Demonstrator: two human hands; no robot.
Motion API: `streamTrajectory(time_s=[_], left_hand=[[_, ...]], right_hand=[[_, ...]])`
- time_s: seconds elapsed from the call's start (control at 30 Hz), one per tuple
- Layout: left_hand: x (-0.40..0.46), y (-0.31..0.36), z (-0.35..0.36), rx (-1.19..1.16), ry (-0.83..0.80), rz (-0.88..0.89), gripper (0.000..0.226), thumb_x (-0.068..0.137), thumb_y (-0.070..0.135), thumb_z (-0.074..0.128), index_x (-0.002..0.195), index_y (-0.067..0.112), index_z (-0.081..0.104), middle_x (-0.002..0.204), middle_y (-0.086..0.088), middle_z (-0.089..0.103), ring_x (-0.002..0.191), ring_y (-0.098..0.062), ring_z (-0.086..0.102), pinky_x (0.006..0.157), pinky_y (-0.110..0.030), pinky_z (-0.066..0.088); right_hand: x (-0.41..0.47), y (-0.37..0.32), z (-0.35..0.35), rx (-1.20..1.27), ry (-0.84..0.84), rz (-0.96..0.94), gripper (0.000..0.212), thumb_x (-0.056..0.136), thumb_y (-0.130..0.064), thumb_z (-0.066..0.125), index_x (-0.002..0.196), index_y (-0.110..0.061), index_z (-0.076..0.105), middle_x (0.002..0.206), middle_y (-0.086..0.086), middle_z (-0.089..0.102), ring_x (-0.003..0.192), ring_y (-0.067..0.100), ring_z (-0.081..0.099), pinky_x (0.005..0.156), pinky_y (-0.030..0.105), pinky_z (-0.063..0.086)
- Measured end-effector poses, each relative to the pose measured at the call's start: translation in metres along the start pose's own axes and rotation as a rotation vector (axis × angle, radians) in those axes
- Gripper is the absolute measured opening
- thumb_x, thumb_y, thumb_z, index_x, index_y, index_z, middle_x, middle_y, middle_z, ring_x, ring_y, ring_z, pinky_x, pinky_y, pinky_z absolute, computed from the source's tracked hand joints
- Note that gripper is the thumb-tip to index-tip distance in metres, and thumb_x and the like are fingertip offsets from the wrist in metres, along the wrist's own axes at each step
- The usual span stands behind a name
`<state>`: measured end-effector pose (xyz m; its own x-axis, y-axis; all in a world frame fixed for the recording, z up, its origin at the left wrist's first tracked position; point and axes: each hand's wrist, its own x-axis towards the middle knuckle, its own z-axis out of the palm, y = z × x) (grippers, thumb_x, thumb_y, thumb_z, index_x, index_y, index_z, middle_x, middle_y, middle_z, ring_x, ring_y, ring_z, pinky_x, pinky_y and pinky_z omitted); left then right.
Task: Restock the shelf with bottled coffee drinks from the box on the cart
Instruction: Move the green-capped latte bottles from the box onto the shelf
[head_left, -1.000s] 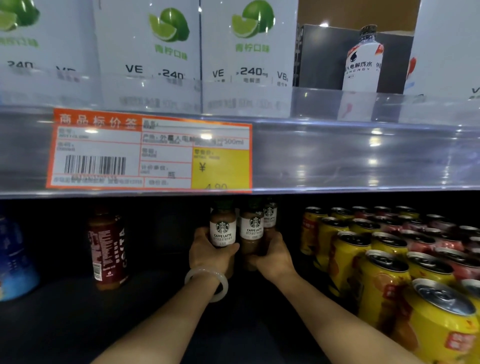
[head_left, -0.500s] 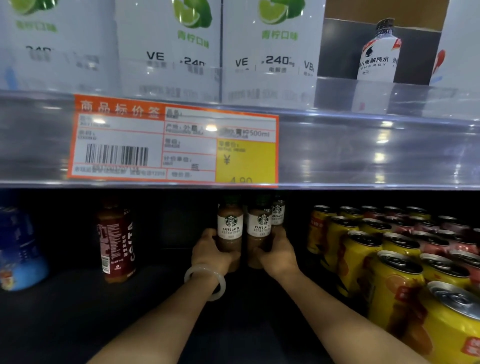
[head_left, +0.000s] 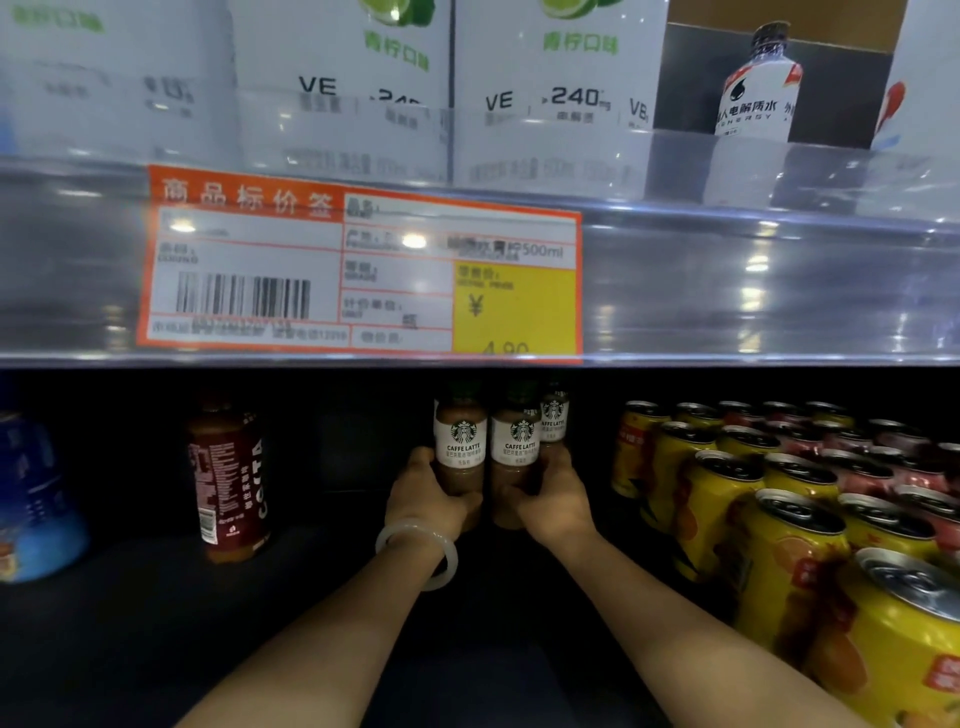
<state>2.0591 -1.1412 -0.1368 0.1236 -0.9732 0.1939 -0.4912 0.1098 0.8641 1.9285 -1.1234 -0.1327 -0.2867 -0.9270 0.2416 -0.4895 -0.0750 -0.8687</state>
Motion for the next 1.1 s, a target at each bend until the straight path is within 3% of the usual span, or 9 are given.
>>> streamTrajectory(time_s=[0.3, 0.43, 0.53, 0.7, 0.77, 0.87, 0.97, 1.1], left_hand=[[0.001, 0.003, -0.004, 0.097, -0.032, -0.002, 0.058, 0.071, 0.023, 0.076, 0.118, 0.011, 0.044, 0.119, -0.01, 0.06, 0.108, -0.028, 0.06, 0.084, -0.033, 0.048], [-0.001, 0.003, -0.007, 0.173, -0.089, -0.042, 0.075, 0.07, 0.026, 0.077, 0.128, 0.011, 0.033, 0.129, -0.014, 0.051, 0.115, -0.031, 0.055, 0.091, -0.039, 0.049], [-0.008, 0.004, -0.014, 0.252, -0.124, -0.044, 0.083, 0.073, 0.027, 0.076, 0.137, 0.01, 0.026, 0.137, -0.015, 0.04, 0.123, -0.031, 0.047, 0.095, -0.039, 0.047], [-0.035, 0.009, -0.04, 0.444, -0.159, 0.006, 0.074, 0.077, 0.038, 0.071, 0.136, 0.011, 0.034, 0.136, -0.013, 0.041, 0.122, -0.028, 0.048, 0.096, -0.034, 0.047], [-0.05, 0.013, -0.056, 0.563, -0.168, 0.042, 0.066, 0.08, 0.034, 0.067, 0.135, 0.014, 0.036, 0.135, -0.012, 0.043, 0.121, -0.029, 0.048, 0.096, -0.036, 0.048], [-0.08, 0.02, -0.083, 0.809, -0.169, 0.104, 0.065, 0.083, 0.029, 0.063, 0.139, 0.016, 0.033, 0.139, -0.011, 0.038, 0.126, -0.029, 0.04, 0.1, -0.039, 0.045], [-0.125, 0.027, -0.114, 1.033, -0.123, 0.14, 0.063, 0.085, 0.027, 0.061, 0.139, 0.014, 0.032, 0.139, -0.012, 0.036, 0.127, -0.031, 0.037, 0.101, -0.04, 0.04], [-0.202, 0.015, -0.166, 1.163, -0.013, 0.102, 0.058, 0.083, 0.024, 0.062, 0.134, 0.013, 0.037, 0.133, -0.013, 0.041, 0.123, -0.033, 0.04, 0.094, -0.044, 0.042]], right_hand=[[-0.001, -0.005, 0.008, -0.012, -0.007, 0.044, 0.064, 0.075, -0.013, 0.071, 0.131, -0.014, 0.038, 0.123, 0.008, 0.059, 0.114, 0.023, 0.057, 0.09, 0.023, 0.041], [-0.005, -0.002, 0.012, -0.065, -0.015, 0.076, 0.074, 0.069, -0.015, 0.076, 0.131, -0.016, 0.035, 0.131, 0.011, 0.051, 0.118, 0.025, 0.053, 0.098, 0.033, 0.046], [-0.016, -0.003, 0.006, -0.179, -0.048, 0.072, 0.071, 0.074, -0.016, 0.074, 0.132, -0.009, 0.033, 0.132, 0.013, 0.046, 0.121, 0.027, 0.049, 0.098, 0.033, 0.044], [-0.04, -0.019, 0.003, -0.335, -0.097, -0.013, 0.057, 0.077, -0.022, 0.07, 0.127, -0.008, 0.047, 0.125, 0.013, 0.055, 0.113, 0.028, 0.055, 0.094, 0.034, 0.049], [-0.055, -0.034, 0.002, -0.432, -0.162, -0.085, 0.052, 0.08, -0.024, 0.067, 0.127, -0.009, 0.05, 0.126, 0.014, 0.055, 0.115, 0.028, 0.054, 0.095, 0.033, 0.048], [-0.086, -0.059, 0.002, -0.672, -0.289, -0.232, 0.059, 0.085, -0.025, 0.063, 0.135, -0.009, 0.037, 0.135, 0.015, 0.042, 0.125, 0.031, 0.043, 0.101, 0.037, 0.041], [-0.127, -0.082, 0.003, -0.866, -0.345, -0.415, 0.055, 0.087, -0.024, 0.061, 0.133, -0.009, 0.035, 0.135, 0.015, 0.04, 0.123, 0.033, 0.042, 0.095, 0.039, 0.041], [-0.195, -0.111, 0.016, -0.853, -0.383, -0.654, 0.055, 0.085, -0.025, 0.063, 0.13, -0.008, 0.038, 0.132, 0.017, 0.043, 0.121, 0.037, 0.043, 0.094, 0.043, 0.042]])
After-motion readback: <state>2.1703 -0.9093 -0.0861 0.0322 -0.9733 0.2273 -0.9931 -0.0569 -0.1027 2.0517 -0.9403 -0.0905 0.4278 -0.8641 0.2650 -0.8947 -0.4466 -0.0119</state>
